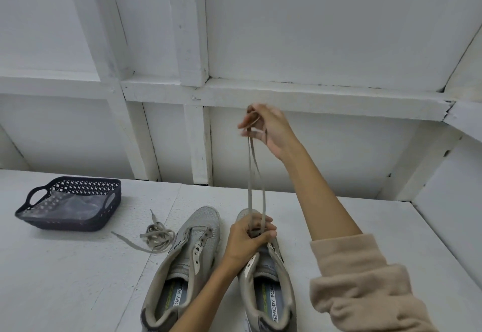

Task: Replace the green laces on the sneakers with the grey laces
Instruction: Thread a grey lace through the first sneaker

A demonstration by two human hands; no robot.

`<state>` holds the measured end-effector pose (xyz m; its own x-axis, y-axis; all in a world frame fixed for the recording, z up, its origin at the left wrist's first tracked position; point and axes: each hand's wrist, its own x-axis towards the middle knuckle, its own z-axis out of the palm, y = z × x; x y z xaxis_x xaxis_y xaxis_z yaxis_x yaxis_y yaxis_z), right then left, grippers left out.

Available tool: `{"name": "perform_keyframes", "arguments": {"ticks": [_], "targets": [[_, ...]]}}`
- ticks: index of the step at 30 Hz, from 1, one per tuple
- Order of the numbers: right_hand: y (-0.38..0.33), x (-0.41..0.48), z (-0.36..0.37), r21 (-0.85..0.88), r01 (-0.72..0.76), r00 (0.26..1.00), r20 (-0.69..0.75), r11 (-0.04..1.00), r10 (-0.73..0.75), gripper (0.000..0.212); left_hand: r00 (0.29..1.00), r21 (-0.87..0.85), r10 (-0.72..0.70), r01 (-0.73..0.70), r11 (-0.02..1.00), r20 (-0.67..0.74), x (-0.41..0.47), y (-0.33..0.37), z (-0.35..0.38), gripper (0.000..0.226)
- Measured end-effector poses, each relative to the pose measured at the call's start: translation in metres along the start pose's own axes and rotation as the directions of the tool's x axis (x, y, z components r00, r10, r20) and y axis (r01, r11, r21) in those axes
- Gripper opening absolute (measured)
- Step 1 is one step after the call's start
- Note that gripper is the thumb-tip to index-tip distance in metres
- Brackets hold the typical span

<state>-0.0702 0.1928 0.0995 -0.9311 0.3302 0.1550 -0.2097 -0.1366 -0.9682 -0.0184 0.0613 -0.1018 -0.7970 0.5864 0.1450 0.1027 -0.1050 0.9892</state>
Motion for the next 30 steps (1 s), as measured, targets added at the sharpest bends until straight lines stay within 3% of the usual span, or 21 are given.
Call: {"name": "perform_keyframes", "arguments": {"ticks": [1, 2, 4, 5, 6, 8, 10, 12, 13, 15, 18, 20, 23, 30], "targets": [[0.006, 0.0, -0.005, -0.216, -0.069, 0.997, 0.009, 0.974, 0.073, 0.035, 1.0, -0.015, -0.01, 0.01, 1.0, -0.002, 0.001, -0.002, 0.0, 0.013], [0.012, 0.0, -0.01, -0.478, -0.118, 0.991, 0.003, 0.87, 0.136, 0.046, 1.0, -0.02, -0.016, 0.016, 1.0, 0.004, 0.002, -0.004, 0.0, 0.008], [0.027, -0.002, -0.022, -0.84, -0.139, 0.979, -0.035, 0.525, 0.203, 0.05, 1.0, -0.039, -0.025, 0.026, 0.999, 0.015, 0.002, -0.006, 0.0, 0.002], [0.035, -0.005, -0.029, -0.901, -0.138, 0.977, -0.054, 0.411, 0.209, 0.052, 0.999, -0.056, -0.036, 0.037, 0.998, 0.011, 0.003, -0.006, 0.0, 0.004], [0.043, -0.009, -0.038, -0.918, -0.158, 0.971, -0.076, 0.363, 0.229, 0.051, 0.999, -0.069, -0.047, 0.048, 0.996, 0.004, 0.003, -0.007, 0.0, 0.005], [0.053, -0.026, -0.053, -0.906, -0.246, 0.915, -0.101, 0.343, 0.391, 0.051, 0.998, -0.093, -0.056, 0.054, 0.994, -0.016, 0.003, -0.007, 0.0, 0.005], [0.059, -0.049, -0.06, -0.916, -0.322, 0.753, -0.094, 0.239, 0.652, 0.065, 0.998, -0.098, -0.054, 0.052, 0.994, -0.024, 0.004, -0.007, 0.001, 0.004], [0.069, -0.067, -0.063, -0.933, -0.311, 0.647, -0.068, 0.181, 0.759, 0.074, 0.999, -0.084, -0.042, 0.041, 0.996, -0.016, 0.005, -0.008, 0.0, 0.005], [0.078, -0.073, -0.064, -0.923, -0.314, 0.656, -0.042, 0.222, 0.754, 0.072, 0.999, -0.076, -0.039, 0.038, 0.996, -0.01, 0.005, -0.008, 0.0, 0.006], [0.093, -0.083, -0.061, -0.845, -0.355, 0.735, 0.012, 0.4, 0.678, 0.061, 0.999, -0.056, -0.032, 0.031, 0.998, -0.009, 0.005, -0.009, -0.001, 0.006], [0.104, -0.093, -0.05, -0.671, -0.332, 0.882, 0.028, 0.664, 0.47, 0.045, 0.999, -0.06, -0.032, 0.032, 0.998, -0.013, 0.004, -0.009, -0.001, 0.003], [0.102, -0.095, -0.046, -0.566, -0.273, 0.939, 0.02, 0.778, 0.345, 0.026, 0.999, -0.053, -0.05, 0.05, 0.997, 0.009, 0.004, -0.008, -0.002, 0.009], [0.091, -0.093, -0.04, -0.464, -0.251, 0.953, 0.032, 0.849, 0.3, 0.007, 0.997, -0.013, -0.081, 0.081, 0.997, 0.015, 0.006, -0.007, -0.003, 0.019], [0.061, -0.084, -0.025, -0.303, -0.215, 0.972, 0.027, 0.929, 0.233, 0.011, 0.997, 0.026, -0.076, 0.075, 0.997, 0.028, 0.006, 0.001, -0.005, 0.024]]}}
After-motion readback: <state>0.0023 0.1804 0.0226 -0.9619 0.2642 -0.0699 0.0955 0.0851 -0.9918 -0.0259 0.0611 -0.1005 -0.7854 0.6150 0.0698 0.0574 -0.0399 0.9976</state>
